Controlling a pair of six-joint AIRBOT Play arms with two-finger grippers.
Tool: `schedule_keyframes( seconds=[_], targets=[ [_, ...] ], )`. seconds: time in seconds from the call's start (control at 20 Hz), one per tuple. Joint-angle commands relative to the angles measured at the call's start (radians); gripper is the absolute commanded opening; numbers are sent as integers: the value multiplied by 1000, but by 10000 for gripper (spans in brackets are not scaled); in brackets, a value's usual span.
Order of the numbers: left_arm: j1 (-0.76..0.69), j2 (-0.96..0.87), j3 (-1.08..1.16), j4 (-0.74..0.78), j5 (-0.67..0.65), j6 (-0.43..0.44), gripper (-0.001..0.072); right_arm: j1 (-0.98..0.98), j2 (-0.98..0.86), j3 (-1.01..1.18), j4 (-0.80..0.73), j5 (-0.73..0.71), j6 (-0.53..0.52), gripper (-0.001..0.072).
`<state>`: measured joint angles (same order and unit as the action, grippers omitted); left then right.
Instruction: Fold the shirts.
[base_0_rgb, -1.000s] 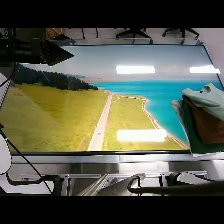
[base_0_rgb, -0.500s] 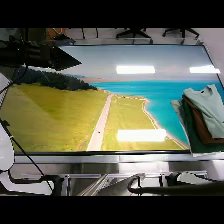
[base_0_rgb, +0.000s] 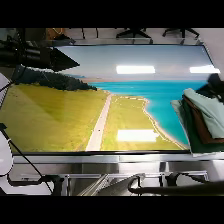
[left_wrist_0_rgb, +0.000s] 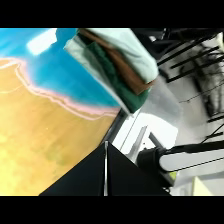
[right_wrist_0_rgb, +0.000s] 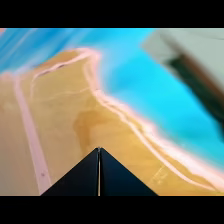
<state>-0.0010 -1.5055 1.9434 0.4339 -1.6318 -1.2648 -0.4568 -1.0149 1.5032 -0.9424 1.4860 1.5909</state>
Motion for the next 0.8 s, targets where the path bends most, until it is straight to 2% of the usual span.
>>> schedule_keyframes(
  seconds=[0.0,0.1,0.2,0.75],
  targets=[
    [-72,50,0,136,-6,-1,16,362,6,-27,-42,-163,-35,21],
    [-116,67,0,159,-13,-1,16,530,-6,-27,-96,-234,-35,21],
    [-155,69,0,178,-22,-2,16,619,-17,-27,-113,-269,-35,21],
    [-198,69,0,177,-16,-4,17,635,-38,-27,-109,-274,-35,22]
  ],
)
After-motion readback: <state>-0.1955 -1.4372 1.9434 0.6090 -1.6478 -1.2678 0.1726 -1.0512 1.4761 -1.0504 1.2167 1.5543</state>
